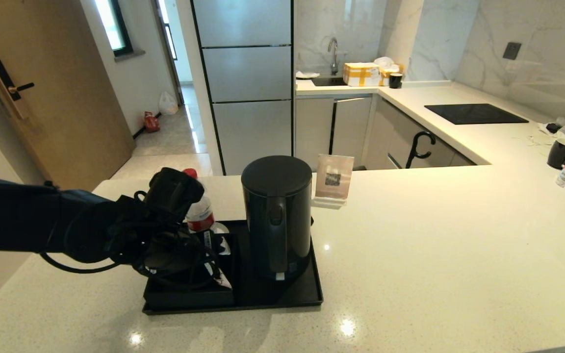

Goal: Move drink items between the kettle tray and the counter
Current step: Pick up the tea bag

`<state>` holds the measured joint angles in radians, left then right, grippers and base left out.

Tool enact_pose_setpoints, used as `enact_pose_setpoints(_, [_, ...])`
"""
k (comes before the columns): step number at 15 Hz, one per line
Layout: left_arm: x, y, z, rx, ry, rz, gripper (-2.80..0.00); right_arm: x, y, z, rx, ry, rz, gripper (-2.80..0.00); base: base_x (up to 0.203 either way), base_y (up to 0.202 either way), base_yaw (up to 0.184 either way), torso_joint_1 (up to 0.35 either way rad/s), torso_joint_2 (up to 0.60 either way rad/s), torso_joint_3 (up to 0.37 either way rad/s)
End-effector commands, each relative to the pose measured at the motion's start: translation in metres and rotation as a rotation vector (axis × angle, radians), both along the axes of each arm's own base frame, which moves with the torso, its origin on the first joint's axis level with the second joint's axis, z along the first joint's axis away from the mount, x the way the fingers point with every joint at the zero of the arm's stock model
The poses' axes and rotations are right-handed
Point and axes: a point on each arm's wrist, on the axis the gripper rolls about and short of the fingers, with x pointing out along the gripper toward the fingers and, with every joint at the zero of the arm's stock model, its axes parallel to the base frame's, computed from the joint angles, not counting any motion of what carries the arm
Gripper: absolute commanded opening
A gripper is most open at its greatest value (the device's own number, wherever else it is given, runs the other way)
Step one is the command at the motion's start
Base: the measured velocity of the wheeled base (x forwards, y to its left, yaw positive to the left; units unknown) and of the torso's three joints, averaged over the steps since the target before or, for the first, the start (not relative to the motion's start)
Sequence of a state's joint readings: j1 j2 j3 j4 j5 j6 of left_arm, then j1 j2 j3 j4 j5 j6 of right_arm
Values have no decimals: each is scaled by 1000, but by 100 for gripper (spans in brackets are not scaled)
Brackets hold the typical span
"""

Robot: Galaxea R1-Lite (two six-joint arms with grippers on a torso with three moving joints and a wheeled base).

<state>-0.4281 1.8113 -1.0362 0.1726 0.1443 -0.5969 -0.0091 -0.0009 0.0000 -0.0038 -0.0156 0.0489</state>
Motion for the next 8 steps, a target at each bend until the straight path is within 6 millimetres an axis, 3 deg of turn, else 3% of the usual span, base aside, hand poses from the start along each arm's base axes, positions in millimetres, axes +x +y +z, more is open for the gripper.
enact_pose_setpoints(1, [3,-1,-7,33,12,19,0,0,0,0,0,2,0,-280,0,0,0,0,0,0])
enact_pose_setpoints(8, [0,-5,7,45,-1,10,0,0,0,0,0,0,0,-280,0,0,0,0,0,0])
